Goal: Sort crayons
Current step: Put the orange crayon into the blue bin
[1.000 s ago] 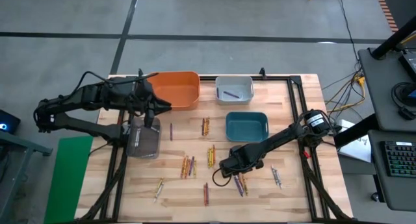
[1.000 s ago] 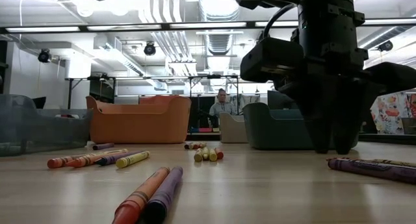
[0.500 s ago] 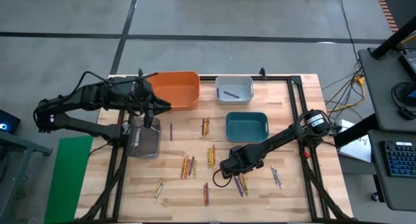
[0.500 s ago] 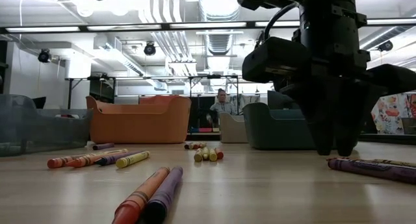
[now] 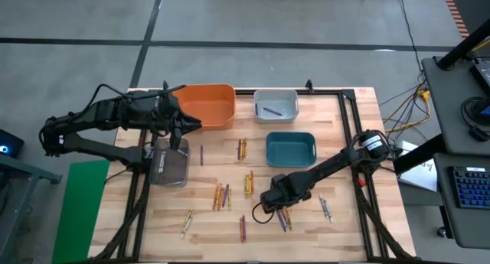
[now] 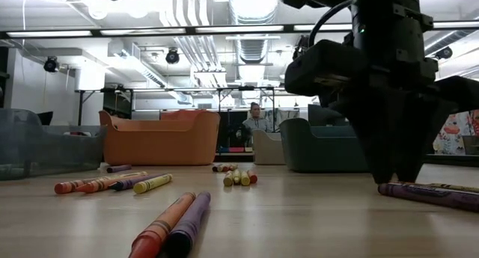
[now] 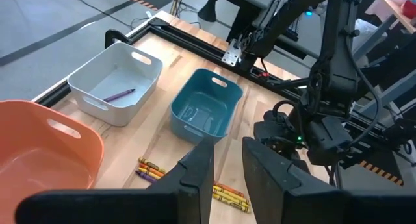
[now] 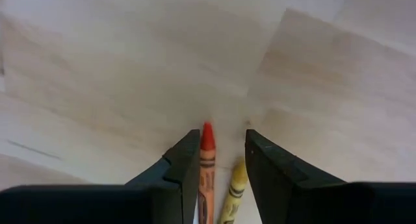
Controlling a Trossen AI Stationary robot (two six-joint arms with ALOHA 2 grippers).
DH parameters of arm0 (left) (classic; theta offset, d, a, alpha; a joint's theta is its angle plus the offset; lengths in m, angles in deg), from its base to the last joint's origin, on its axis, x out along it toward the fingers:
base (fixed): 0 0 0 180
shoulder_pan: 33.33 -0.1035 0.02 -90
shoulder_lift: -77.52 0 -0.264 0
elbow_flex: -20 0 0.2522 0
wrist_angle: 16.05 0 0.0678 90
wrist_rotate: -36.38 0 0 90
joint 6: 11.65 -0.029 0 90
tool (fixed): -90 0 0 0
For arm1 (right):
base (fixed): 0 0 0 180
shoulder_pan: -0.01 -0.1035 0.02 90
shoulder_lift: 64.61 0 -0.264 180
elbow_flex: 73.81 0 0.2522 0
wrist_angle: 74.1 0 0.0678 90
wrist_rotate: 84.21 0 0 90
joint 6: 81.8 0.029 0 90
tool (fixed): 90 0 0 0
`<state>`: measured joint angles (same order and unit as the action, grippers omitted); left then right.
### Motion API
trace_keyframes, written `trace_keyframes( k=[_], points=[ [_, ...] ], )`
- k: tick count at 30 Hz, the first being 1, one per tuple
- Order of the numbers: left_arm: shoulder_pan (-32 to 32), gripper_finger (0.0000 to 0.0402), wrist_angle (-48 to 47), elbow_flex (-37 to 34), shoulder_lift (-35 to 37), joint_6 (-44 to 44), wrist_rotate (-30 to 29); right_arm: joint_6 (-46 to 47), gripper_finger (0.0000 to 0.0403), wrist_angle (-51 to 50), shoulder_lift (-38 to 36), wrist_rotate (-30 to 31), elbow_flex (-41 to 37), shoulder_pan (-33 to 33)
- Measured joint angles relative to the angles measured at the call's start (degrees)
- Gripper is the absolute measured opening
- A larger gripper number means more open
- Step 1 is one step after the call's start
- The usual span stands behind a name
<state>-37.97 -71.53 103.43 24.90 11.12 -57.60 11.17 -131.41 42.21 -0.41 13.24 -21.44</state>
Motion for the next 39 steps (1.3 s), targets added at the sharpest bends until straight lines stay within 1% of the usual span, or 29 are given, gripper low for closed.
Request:
trace_keyframes(
  k=[8, 10, 16, 21, 28, 32, 36, 39],
  points=[
    [0.0, 0.0063, 0.0, 0.0, 0.0, 0.0, -0.2, 0.0, 0.0092, 1.0, -0.1, 1.4, -1.6, 0.0],
    [0.0, 0.0063, 0.0, 0.0, 0.0, 0.0, -1.1, 0.0, 0.0086, 1.3, -0.1, 1.4, -1.7, 0.0],
    [0.0, 0.0063, 0.0, 0.0, 0.0, 0.0, -3.1, 0.1, 0.0057, 2.8, -0.1, 2.5, -1.9, -0.1],
    [0.0, 0.0063, 0.0, 0.0, 0.0, 0.0, -3.2, 1.4, 0.0032, 4.0, -0.1, 3.5, -1.9, -0.1],
    [0.0, 0.0063, 0.0, 0.0, 0.0, 0.0, -3.2, 3.1, 0.0012, 5.1, -0.1, 5.0, -1.9, -0.1],
    [0.0, 0.0063, 0.0, 0.0, 0.0, 0.0, -3.2, 3.1, 0.0009, 5.1, -0.1, 6.7, -1.7, 0.0],
    [0.0, 0.0063, 0.0, 0.0, 0.0, 0.0, -3.2, 3.1, 0.0009, 5.1, -0.1, 9.7, -1.2, 0.6],
    [0.0, 0.0063, 0.0, 0.0, 0.0, 0.0, -3.2, 2.1, 0.0008, 4.9, -0.1, 8.9, -0.6, 1.4]
  ],
)
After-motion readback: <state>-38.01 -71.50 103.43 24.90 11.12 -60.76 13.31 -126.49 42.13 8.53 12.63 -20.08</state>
